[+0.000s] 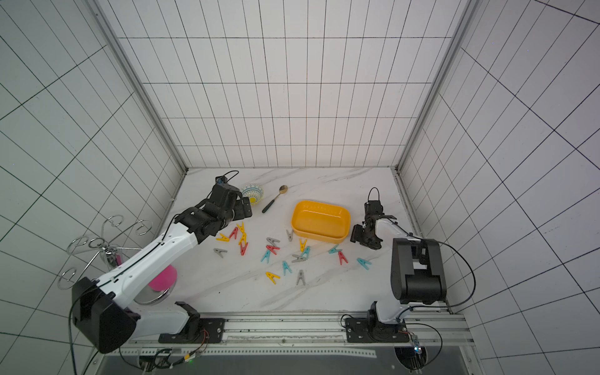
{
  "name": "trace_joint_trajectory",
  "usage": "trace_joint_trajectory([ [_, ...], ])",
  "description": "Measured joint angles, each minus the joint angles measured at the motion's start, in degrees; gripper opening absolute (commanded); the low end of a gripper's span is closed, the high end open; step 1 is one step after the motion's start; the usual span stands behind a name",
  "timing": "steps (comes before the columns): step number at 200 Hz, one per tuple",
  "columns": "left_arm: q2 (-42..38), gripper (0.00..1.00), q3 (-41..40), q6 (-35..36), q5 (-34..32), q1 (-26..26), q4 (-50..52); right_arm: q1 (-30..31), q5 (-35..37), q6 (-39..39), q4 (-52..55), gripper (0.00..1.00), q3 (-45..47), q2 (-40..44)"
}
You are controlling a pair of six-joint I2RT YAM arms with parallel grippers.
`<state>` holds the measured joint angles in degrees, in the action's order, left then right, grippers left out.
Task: Put the clothespins into the storage box
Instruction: Pick up the clothespin from the center of the board.
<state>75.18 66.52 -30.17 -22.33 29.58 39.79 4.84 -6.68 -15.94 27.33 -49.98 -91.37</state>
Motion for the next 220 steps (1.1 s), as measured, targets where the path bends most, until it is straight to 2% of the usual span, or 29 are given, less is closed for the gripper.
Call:
trace_joint_trajectory([
  [35, 0.33, 0.99, 0.0, -0.28, 0.35, 0.11, 0.0, 0.0, 0.02, 0.07, 0.0, 0.43, 0.0, 0.0],
  [54, 0.35, 0.99, 0.0, -0.26, 0.35, 0.17, 0.02, 0.0, 0.04, 0.04, 0.0, 0.38, 0.0, 0.0],
  [70, 0.35, 0.98, 0.0, -0.26, 0.35, 0.22, 0.04, 0.0, 0.07, 0.11, 0.0, 0.3, 0.0, -0.13],
  [81, 0.42, 0.99, 0.0, -0.26, 0.35, 0.24, 0.07, 0.0, 0.07, 0.22, -0.02, 0.27, 0.0, -0.48],
  [173, 0.63, 0.99, 0.0, -0.26, 0.33, 0.26, 0.31, 0.0, 0.72, 0.5, 1.27, 0.14, -1.11, 0.35],
  [220, 0.63, 0.99, 0.0, -0.26, 0.35, 0.26, 0.33, 0.66, 2.03, 0.57, 5.99, 0.14, -9.99, 4.85],
])
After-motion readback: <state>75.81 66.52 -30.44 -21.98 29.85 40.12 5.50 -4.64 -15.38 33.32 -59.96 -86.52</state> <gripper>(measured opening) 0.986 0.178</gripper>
